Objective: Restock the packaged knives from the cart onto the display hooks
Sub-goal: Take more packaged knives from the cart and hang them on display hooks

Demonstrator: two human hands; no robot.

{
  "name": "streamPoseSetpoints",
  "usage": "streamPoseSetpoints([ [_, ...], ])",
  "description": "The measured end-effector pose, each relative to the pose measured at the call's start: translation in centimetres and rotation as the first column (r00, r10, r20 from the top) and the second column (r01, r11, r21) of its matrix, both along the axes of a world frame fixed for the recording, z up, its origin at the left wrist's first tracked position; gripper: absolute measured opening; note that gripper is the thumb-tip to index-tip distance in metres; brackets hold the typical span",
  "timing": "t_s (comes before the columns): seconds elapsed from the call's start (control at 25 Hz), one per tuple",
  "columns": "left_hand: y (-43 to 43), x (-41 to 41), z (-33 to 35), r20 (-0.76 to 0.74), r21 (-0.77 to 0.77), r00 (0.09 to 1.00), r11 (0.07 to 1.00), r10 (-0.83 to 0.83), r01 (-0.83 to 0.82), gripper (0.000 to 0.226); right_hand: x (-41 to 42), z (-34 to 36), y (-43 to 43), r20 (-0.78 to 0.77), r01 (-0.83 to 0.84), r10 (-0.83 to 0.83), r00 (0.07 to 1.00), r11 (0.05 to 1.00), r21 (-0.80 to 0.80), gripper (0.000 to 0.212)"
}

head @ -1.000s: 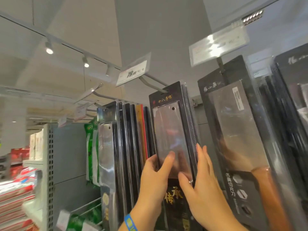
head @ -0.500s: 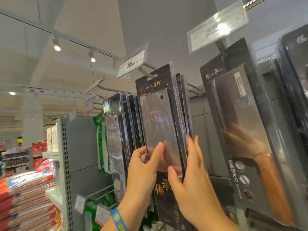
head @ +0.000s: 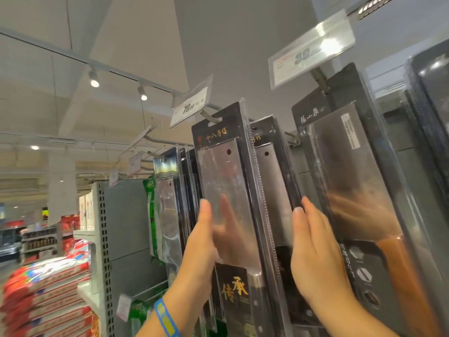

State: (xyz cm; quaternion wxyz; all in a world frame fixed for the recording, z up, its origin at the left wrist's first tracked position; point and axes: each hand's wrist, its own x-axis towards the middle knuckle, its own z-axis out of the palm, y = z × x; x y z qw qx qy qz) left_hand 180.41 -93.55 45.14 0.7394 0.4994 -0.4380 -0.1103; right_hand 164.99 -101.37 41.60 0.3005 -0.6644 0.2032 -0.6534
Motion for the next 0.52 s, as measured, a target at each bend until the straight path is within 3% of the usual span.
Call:
streamPoseSetpoints([
  [0.16,-0.7,1.6,1.6,-0.151,-0.014,0.96,0.972,-0.234,0.235,0.083,-0.1,0.8,-2.3,-0.089,0.105,-0.101,0.991,0.994,0.04,0.048],
  [0.24,-0.9,2.3,1.8,-0.193,0.017,0.943,0.96,-0.272,0.28,0.092,0.2,0.7,-2.7,-0.092,0.002,0.009,0.996,0.994,0.11,0.045],
  [0.36,-1.1,3.2,1.6,-0.197,0.034,0.936,0.952,-0.291,0.303,0.094,0.7,0.6,-2.7,0.025,-0.21,0.209,0.978,0.963,0.171,0.04],
  [0.52,-0.8,3.9,0.7,-0.129,0.032,0.954,0.961,-0.269,0.275,0.099,0.4,1.1,-1.7,0.09,-0.303,0.292,0.952,0.938,0.168,0.04],
])
